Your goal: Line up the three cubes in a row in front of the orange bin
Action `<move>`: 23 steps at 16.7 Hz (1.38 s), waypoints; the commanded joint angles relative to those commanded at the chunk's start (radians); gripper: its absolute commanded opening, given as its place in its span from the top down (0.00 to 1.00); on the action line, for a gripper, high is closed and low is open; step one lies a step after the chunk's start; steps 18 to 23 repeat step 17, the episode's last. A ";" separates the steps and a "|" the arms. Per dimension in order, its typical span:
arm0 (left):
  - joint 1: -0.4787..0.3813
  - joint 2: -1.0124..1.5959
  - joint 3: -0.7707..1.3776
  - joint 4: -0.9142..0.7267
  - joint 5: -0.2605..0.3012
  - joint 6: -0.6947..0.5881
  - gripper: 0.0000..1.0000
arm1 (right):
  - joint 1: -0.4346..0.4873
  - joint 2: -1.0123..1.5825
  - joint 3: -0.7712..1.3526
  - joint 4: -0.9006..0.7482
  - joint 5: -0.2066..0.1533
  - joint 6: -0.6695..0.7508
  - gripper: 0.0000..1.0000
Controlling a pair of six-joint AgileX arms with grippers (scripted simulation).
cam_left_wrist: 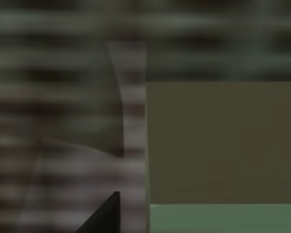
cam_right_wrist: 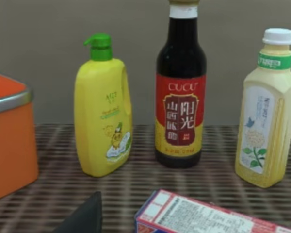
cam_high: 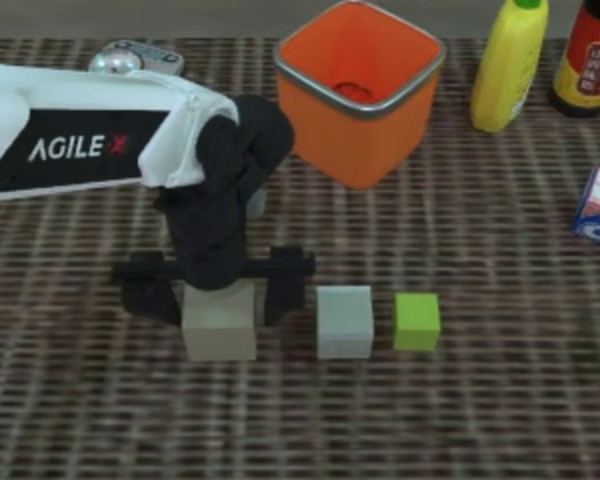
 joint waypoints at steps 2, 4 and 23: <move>0.000 0.000 0.000 0.000 0.000 0.000 0.00 | 0.000 0.000 0.000 0.000 0.000 0.000 0.00; 0.000 0.000 0.000 0.000 0.000 0.000 0.00 | 0.000 0.000 0.000 0.000 0.000 0.000 0.00; 0.019 -0.084 0.172 -0.255 -0.001 -0.002 0.00 | 0.000 0.000 0.000 0.000 0.000 0.000 0.00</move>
